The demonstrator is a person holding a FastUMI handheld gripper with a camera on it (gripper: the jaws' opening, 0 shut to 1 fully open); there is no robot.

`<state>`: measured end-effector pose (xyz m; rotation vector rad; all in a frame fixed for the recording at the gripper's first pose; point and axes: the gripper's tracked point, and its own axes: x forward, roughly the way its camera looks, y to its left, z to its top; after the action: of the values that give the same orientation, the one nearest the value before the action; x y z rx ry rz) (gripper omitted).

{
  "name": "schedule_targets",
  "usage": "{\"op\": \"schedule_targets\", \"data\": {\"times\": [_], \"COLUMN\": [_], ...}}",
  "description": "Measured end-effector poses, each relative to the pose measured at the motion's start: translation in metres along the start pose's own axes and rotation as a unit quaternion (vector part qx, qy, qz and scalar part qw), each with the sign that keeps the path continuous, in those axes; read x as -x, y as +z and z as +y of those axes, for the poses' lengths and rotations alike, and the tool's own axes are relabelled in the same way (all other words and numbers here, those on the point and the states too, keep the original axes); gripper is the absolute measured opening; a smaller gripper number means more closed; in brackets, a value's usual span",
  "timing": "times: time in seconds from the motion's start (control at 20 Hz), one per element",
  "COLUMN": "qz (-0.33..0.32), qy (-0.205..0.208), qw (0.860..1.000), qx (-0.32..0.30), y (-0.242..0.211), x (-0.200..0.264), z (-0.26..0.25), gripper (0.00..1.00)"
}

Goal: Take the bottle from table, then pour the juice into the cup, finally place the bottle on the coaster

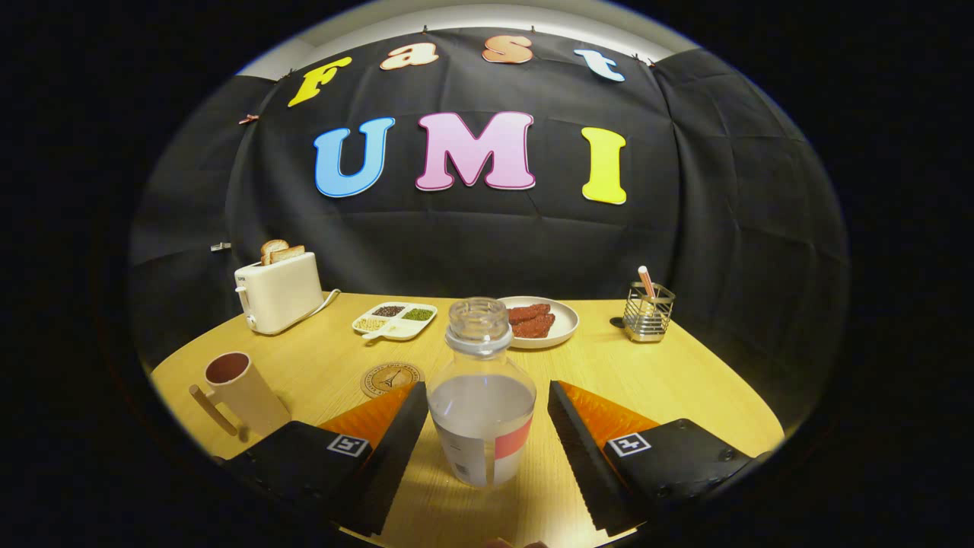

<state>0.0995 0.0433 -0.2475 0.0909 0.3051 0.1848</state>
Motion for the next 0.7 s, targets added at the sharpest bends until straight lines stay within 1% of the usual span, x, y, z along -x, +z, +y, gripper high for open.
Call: {"op": "schedule_targets", "data": {"times": [0.25, 0.35, 0.5, 0.55, 0.65, 0.7], "qz": [0.024, 0.029, 0.028, 0.027, 0.029, 0.032], "qy": [0.009, 0.008, 0.003, 0.002, 0.007, 0.010], "qw": [1.000, 0.999, 1.000, 1.000, 1.000, 0.999], "qx": [-0.014, -0.012, -0.003, -0.002, 0.001, 0.006], "y": [-0.017, -0.022, -0.023, -0.024, -0.023, -0.023], "x": [-0.009, -0.010, -0.014, -0.015, -0.014, -0.017], "z": [0.009, 0.011, 0.008, 0.006, 0.008, 0.008], "gripper": [0.97, 0.96, 0.85, 0.84, 0.78, 0.77]}}
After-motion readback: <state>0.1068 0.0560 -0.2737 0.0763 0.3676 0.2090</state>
